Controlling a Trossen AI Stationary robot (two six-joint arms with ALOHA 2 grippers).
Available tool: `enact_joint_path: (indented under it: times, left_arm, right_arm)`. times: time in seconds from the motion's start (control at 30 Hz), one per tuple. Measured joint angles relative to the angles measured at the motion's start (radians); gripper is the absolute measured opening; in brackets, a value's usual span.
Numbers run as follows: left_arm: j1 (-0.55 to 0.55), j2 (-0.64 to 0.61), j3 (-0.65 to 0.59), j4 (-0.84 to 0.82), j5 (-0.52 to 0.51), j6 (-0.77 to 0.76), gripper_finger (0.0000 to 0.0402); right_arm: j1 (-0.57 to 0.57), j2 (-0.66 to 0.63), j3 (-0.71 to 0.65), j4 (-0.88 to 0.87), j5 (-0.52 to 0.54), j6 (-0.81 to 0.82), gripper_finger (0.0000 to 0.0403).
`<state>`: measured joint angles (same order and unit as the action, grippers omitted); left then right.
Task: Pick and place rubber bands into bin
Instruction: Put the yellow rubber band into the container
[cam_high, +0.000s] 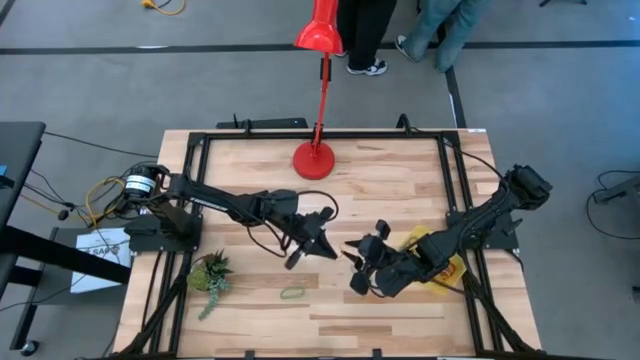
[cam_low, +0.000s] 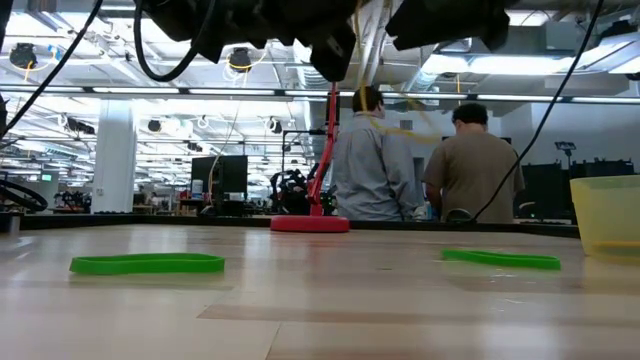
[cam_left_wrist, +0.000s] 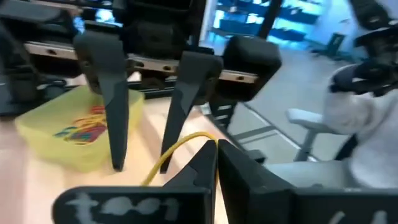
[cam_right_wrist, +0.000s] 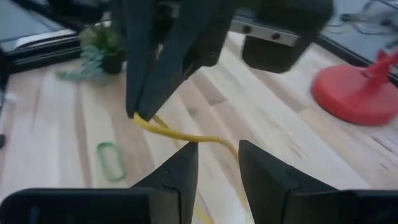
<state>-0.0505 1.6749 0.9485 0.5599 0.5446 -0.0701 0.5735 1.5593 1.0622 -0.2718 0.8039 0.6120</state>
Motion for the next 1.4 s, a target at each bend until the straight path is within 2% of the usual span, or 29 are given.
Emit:
enact_joint_path:
  times: [0.13,0.33,0.43,0.73,1.17,1.4]
  left_arm:
    - [0.001,0.0,0.0,0.023,0.047,-0.028,0.0]
    - [0.001,0.0,0.001,0.025,0.094,-0.067,0.0]
    - [0.001,0.001,0.001,0.009,0.097,-0.072,0.0]
    - [0.007,0.001,0.001,-0.06,0.046,-0.072,0.0]
    - [0.011,0.001,0.001,-0.078,0.05,-0.072,0.0]
    - [0.011,0.001,0.001,-0.064,0.061,-0.077,0.0]
  right_arm:
    - [-0.002,0.035,0.0,0.077,-0.034,-0.101,0.0108]
    - [-0.014,0.114,0.0,0.257,-0.156,-0.372,0.0108]
    - [-0.026,0.133,-0.001,0.291,-0.157,-0.425,0.0108]
    - [-0.032,0.083,0.0,0.286,-0.15,-0.327,0.0108]
    - [-0.015,0.075,0.0,0.276,-0.147,-0.321,0.0107]
    - [-0.02,0.077,0.0,0.272,-0.153,-0.316,0.007]
